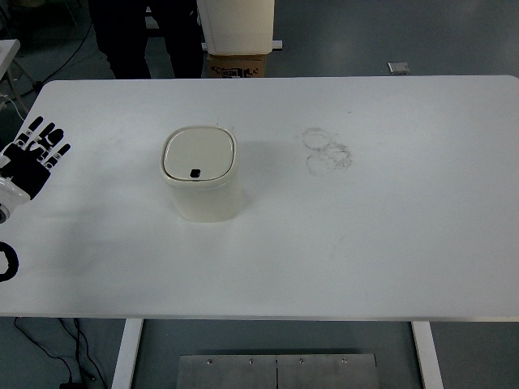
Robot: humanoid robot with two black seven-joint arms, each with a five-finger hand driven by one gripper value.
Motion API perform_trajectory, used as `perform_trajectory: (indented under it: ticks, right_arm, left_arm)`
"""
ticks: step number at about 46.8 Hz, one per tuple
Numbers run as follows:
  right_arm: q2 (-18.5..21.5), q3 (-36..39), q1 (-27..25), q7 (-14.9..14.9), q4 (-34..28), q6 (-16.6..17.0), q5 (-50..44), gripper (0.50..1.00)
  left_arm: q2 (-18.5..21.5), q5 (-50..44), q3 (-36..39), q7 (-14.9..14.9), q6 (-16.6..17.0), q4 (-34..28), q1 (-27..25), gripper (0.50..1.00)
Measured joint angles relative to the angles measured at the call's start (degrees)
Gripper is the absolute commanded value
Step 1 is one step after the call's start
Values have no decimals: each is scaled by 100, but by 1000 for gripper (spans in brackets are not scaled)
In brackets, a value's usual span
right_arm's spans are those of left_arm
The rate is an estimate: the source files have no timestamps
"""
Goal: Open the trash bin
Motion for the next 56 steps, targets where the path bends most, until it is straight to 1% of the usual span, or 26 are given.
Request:
perform_trajectory:
  ticks: [10,18,26,31,34,56]
  right_arm:
    - [0,2,0,0,0,0,0,991]
    - [0,0,0,0,0,0,0,991]
    - [0,-1,0,0,0,0,0,991]
    - [0,-1,0,0,0,0,0,991]
    - [0,-1,0,0,0,0,0,991]
    - [0,0,-1,0,0,0,0,991]
  left_arm:
    - [65,59,9,-2,32,44,-252,1000]
    - [67,73,22,2,18,138,-262,1000]
    - [65,53,53,67,-38,321,-191,1000]
    - [-26,-16,56,64,-53,329,-185,1000]
    - [-51,-42,56,42,-2,327,-212,1000]
    - [39,-26,55,32,27,329,-372,1000]
